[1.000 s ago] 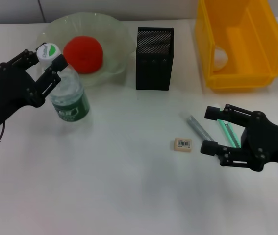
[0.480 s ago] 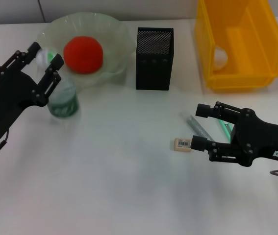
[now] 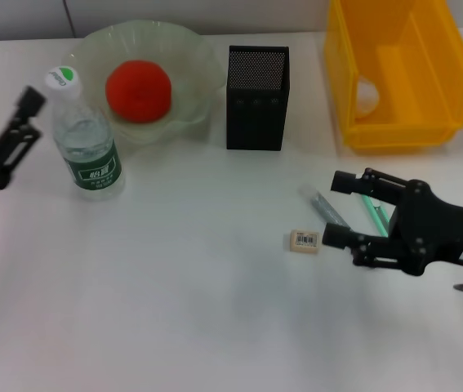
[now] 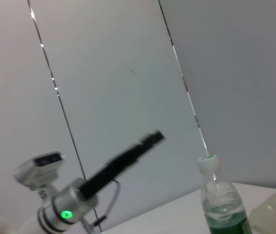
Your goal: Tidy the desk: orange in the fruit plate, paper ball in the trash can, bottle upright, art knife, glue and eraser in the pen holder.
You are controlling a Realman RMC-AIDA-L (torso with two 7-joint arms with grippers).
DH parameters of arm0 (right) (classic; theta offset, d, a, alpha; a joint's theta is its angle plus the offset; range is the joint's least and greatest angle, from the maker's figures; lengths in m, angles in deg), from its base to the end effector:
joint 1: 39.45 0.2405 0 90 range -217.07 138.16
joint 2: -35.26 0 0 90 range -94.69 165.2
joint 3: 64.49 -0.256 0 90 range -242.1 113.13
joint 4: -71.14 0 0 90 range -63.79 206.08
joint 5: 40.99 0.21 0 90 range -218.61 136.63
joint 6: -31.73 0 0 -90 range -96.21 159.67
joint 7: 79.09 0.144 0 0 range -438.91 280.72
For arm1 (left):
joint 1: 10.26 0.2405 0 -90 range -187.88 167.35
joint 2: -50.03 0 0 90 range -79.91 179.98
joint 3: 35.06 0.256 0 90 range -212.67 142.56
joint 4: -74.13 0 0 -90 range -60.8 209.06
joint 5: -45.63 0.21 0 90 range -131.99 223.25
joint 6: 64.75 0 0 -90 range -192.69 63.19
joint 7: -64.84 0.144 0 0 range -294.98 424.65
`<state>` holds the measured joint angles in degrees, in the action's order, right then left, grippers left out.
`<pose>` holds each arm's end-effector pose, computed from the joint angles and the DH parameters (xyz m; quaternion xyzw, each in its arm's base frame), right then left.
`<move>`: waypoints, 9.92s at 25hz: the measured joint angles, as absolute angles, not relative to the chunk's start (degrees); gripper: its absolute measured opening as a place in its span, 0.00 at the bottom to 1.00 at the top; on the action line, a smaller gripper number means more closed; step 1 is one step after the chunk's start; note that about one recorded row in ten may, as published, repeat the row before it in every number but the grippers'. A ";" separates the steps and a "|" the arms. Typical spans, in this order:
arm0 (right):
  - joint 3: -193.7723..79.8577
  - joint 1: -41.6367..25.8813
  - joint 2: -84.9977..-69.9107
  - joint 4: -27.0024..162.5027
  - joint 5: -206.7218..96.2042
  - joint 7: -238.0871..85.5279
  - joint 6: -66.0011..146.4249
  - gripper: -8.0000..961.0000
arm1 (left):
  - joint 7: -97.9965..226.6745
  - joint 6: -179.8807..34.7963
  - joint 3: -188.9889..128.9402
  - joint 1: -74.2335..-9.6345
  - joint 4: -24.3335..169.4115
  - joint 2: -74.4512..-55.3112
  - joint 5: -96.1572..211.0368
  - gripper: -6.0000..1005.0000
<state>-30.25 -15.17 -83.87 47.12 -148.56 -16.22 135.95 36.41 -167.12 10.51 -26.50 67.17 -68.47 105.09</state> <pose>0.2705 0.2628 -0.0120 -0.8950 0.1820 0.3973 0.0898 -0.3066 0.2466 0.0186 -0.7378 -0.1045 -0.4812 0.4616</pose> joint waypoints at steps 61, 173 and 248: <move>16.64 2.32 -84.36 13.09 -197.24 73.16 107.72 0.24 | 13.68 -156.55 18.88 -28.63 48.91 -67.00 139.41 0.75; -9.56 -2.65 -83.74 7.63 -144.63 30.50 112.19 0.27 | 13.62 -159.65 18.65 -28.98 48.52 -67.74 139.25 0.75; -6.95 -4.60 -83.59 7.34 -153.51 49.07 120.37 0.12 | 12.41 -160.41 18.64 -28.71 48.39 -67.65 139.30 0.75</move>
